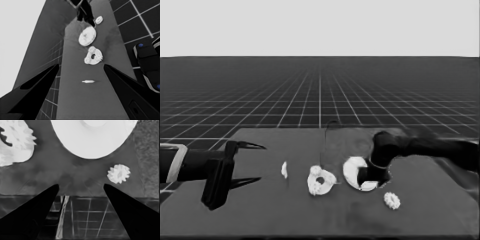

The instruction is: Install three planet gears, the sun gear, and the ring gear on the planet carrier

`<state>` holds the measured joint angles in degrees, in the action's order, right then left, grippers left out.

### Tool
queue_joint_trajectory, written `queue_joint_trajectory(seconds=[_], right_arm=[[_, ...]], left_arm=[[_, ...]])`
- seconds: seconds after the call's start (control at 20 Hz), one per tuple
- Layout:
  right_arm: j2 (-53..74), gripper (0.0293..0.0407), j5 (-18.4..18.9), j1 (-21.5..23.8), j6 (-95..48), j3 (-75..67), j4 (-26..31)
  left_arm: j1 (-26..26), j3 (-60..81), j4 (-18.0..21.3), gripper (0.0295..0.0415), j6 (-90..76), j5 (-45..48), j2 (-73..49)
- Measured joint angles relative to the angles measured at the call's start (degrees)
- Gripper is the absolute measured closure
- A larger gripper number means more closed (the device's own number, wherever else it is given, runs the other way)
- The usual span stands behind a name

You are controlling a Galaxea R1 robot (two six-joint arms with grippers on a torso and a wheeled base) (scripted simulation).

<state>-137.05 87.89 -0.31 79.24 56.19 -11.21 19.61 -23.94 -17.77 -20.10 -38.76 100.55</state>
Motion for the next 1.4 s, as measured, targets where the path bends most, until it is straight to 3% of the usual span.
queue_joint_trajectory(seconds=[0.15, 0.4, 0.45, 0.55, 0.9, 1.0, 1.05, 1.4], right_arm=[[16.13, 0.0315, -2.40, -0.22, -12.53, -1.52, 0.36], [19.00, 0.0315, -3.16, -0.22, -16.50, -0.39, 0.68], [18.11, 0.0315, -6.15, -6.03, -17.04, 1.54, -4.69], [16.48, 0.0315, -9.21, -11.78, -17.81, 4.81, -9.22], [15.38, 0.0315, -10.90, -14.26, -18.32, 7.03, -11.24], [15.37, 0.0386, -10.92, -14.30, -18.33, 7.06, -11.27], [15.37, 0.0390, -10.93, -14.28, -18.33, 7.07, -11.28], [15.38, 0.0390, -10.92, -14.28, -18.33, 7.08, -11.29]], left_arm=[[0.00, 0.00, 0.00, 0.0326, 0.00, 0.00, 0.00], [0.00, 0.00, 0.00, 0.0326, 0.00, 0.00, 0.00], [0.00, 0.00, 0.00, 0.0326, 0.00, 0.00, 0.00], [0.00, 0.00, 0.00, 0.0326, 0.00, 0.00, 0.00], [0.00, 0.00, 0.00, 0.0326, 0.00, 0.00, 0.00], [0.00, 0.00, 0.00, 0.0326, 0.00, 0.00, 0.00], [0.00, 0.00, 0.00, 0.0326, 0.00, 0.00, 0.00], [0.00, 0.00, 0.00, 0.0326, 0.00, 0.00, 0.00]])
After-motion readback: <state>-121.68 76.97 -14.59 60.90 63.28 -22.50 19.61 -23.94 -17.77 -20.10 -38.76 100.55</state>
